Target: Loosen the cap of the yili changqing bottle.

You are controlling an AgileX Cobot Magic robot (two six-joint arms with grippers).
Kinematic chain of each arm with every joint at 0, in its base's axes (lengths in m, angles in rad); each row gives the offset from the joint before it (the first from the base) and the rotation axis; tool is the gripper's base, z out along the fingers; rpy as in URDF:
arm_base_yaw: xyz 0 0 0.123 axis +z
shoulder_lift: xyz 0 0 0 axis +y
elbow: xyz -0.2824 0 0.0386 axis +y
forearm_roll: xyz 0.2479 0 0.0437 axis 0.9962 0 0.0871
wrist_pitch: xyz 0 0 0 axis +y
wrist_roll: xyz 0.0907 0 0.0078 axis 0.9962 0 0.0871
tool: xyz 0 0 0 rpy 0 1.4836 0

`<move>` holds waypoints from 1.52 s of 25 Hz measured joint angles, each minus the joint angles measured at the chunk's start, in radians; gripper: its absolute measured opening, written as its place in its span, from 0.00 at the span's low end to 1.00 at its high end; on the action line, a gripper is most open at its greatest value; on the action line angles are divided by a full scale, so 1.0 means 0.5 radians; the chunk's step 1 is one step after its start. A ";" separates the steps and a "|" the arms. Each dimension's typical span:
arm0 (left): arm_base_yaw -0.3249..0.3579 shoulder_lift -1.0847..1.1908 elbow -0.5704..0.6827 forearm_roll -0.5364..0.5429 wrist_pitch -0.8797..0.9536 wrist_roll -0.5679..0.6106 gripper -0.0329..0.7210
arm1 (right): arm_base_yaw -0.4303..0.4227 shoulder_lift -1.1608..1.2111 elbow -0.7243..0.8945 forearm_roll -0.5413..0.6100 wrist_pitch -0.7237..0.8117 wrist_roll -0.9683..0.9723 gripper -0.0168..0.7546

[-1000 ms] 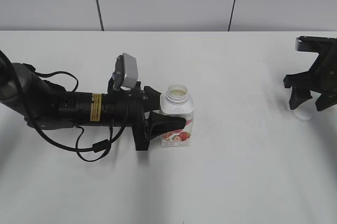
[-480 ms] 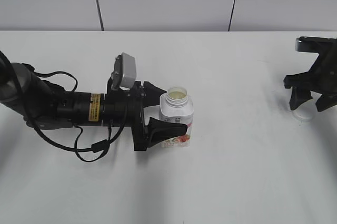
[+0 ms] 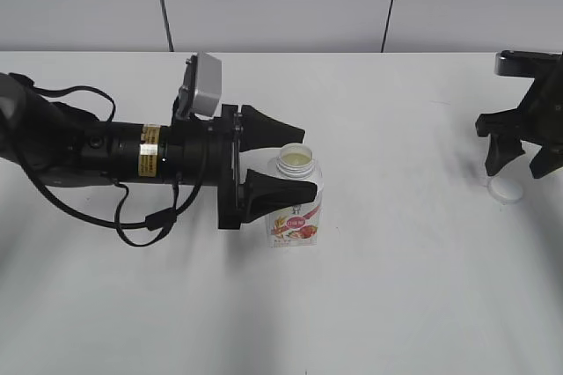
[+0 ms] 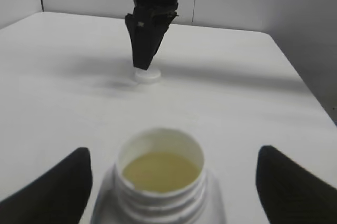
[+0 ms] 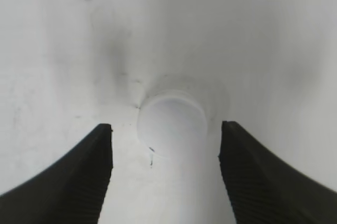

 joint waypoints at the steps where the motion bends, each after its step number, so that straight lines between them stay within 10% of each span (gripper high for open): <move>1: 0.000 -0.038 0.000 0.018 0.000 -0.019 0.81 | 0.000 0.000 -0.018 0.002 0.035 0.000 0.68; 16: 0.003 -0.932 0.000 0.364 0.516 -0.935 0.81 | 0.000 -0.032 -0.277 0.119 0.453 0.005 0.68; 26: 0.006 -1.270 0.013 0.795 2.348 -1.788 0.81 | 0.000 -0.212 -0.316 0.141 0.658 0.005 0.68; 32: 0.038 -1.274 0.050 0.331 2.864 -1.604 0.81 | 0.000 -0.281 -0.318 0.141 0.787 0.003 0.67; 38: 0.050 -1.278 0.052 -0.981 3.303 -0.544 0.81 | 0.000 -0.320 -0.318 0.130 0.893 0.001 0.67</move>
